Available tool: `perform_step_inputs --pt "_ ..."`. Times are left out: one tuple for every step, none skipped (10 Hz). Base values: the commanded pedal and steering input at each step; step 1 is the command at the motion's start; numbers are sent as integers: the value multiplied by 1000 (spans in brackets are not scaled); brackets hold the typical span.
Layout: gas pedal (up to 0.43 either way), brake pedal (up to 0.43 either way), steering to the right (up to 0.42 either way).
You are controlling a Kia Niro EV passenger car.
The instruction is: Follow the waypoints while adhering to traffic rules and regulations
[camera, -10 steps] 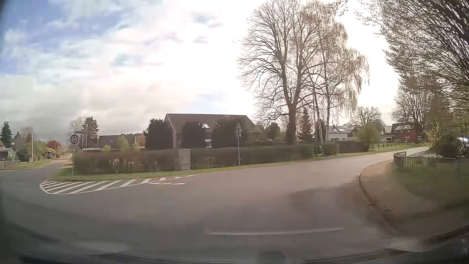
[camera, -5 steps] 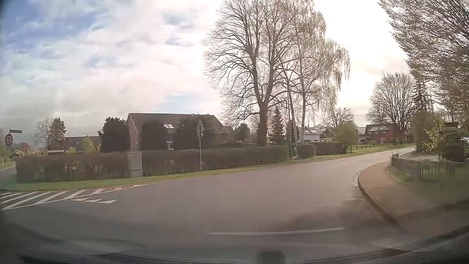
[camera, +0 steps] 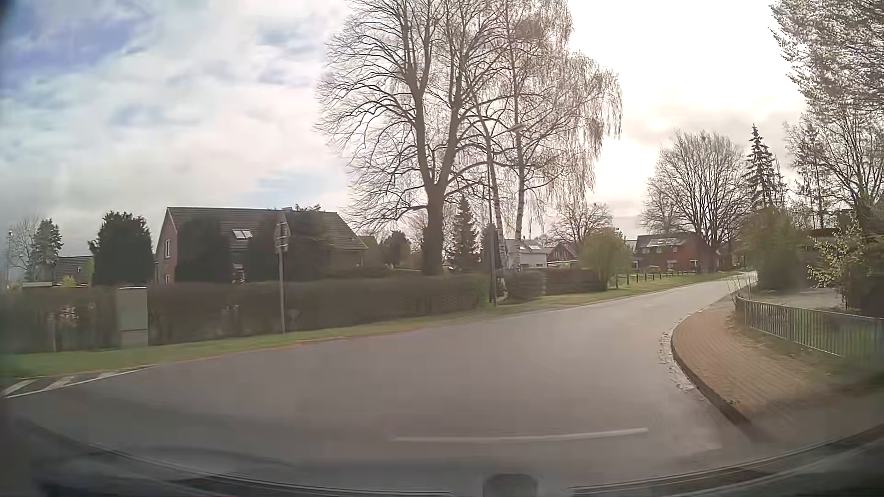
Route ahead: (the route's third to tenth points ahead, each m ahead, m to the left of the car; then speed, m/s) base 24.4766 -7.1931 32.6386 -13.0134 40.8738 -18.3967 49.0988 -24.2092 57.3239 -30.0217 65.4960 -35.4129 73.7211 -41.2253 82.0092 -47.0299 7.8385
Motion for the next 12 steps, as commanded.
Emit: perform_step_inputs --pt "157 0 128" --pt "157 0 131" --pt "157 0 134" --pt "157 0 134" --pt "157 0 132" --pt "157 0 129" --pt "157 0 125" --pt "157 0 122" --pt "157 0 120" --pt "157 0 121" --pt "157 0 121" --pt "157 0 122"
